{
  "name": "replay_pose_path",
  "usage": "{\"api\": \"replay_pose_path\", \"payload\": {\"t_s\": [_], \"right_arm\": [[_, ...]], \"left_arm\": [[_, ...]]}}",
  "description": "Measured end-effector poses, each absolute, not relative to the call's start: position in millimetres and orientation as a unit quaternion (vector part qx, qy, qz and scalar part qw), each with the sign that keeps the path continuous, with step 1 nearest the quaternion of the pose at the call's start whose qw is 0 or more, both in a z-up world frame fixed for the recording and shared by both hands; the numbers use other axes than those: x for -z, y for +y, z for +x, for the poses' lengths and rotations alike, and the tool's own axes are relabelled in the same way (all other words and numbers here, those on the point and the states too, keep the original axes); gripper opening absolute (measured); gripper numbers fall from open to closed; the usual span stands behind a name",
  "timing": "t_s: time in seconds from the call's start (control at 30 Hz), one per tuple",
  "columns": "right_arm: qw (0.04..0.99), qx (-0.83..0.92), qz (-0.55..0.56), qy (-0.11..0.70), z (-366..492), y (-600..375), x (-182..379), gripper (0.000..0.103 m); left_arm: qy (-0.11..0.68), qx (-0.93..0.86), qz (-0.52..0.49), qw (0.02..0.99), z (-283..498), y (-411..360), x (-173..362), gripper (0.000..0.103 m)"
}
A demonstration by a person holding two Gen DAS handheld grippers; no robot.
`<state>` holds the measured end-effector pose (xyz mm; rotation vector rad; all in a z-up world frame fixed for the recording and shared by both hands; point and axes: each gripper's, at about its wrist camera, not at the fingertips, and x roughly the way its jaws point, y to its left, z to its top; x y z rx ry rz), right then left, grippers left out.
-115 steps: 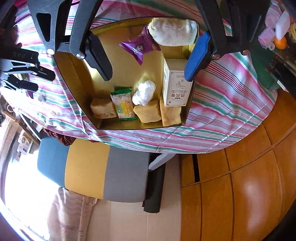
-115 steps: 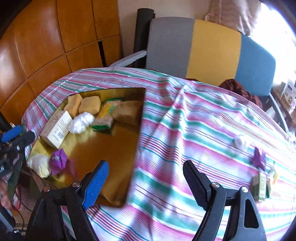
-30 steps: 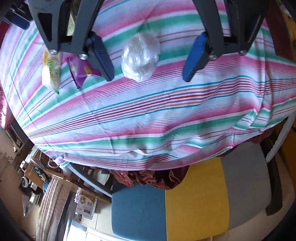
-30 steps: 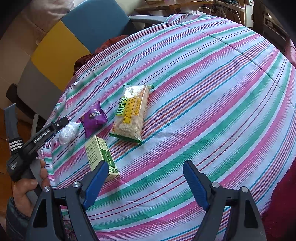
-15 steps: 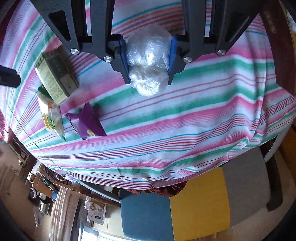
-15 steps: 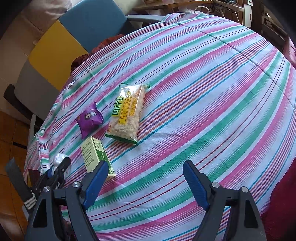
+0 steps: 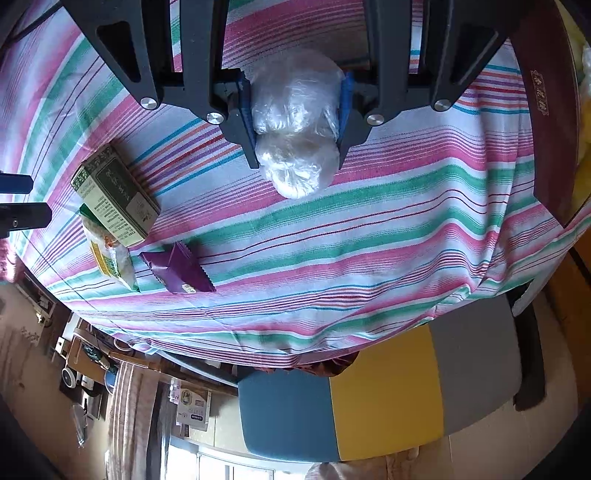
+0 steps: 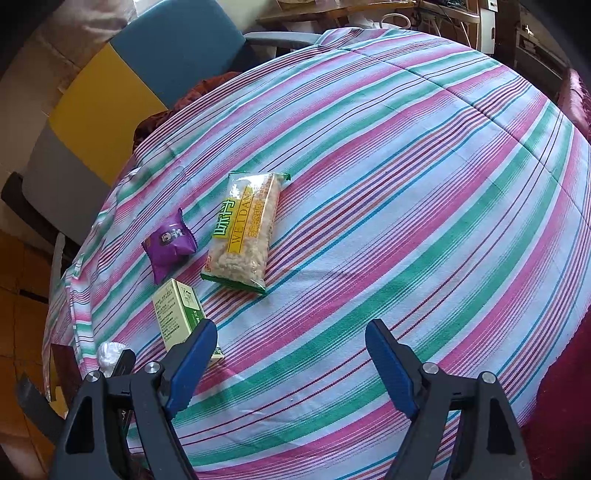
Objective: Organize objects
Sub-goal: 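Hold the cotton ball in the left tool while the right grasps the WEIDAN packet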
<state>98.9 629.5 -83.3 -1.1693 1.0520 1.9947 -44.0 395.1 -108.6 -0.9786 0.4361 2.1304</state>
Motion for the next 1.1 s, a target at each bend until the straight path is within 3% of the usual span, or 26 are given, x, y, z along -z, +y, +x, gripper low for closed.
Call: {"api": "replay_pose_path", "payload": {"t_s": [0.2, 0.53, 0.6, 0.7, 0.87, 0.93, 1.1], "right_arm": [[0.300, -0.746, -0.451, 0.388, 90.6, 629.0, 81.1, 0.081], [0.344, -0.736, -0.484, 0.326, 7.2, 675.8, 97.6, 0.080], [0.345, -0.732, -0.500, 0.308, -3.1, 677.9, 108.7, 0.077], [0.345, -0.742, -0.517, 0.251, -7.2, 667.6, 108.5, 0.064], [0.285, -0.762, -0.538, 0.222, 16.0, 654.8, 109.8, 0.063], [0.278, -0.759, -0.547, 0.218, 30.9, 647.4, 105.8, 0.050], [0.285, -0.771, -0.528, 0.215, 57.2, 634.4, 105.1, 0.049]], "left_arm": [[0.169, -0.831, -0.379, 0.370, -43.3, 394.6, 109.6, 0.036], [0.160, -0.831, -0.381, 0.373, -44.3, 392.3, 110.0, 0.037], [0.158, -0.831, -0.381, 0.373, -44.5, 392.2, 110.1, 0.037], [0.158, -0.831, -0.381, 0.374, -44.8, 391.9, 110.3, 0.037], [0.156, -0.831, -0.382, 0.374, -44.7, 392.3, 110.4, 0.037], [0.157, -0.831, -0.381, 0.374, -44.8, 392.3, 110.5, 0.037], [0.158, -0.831, -0.381, 0.374, -45.0, 392.6, 110.2, 0.037]]}}
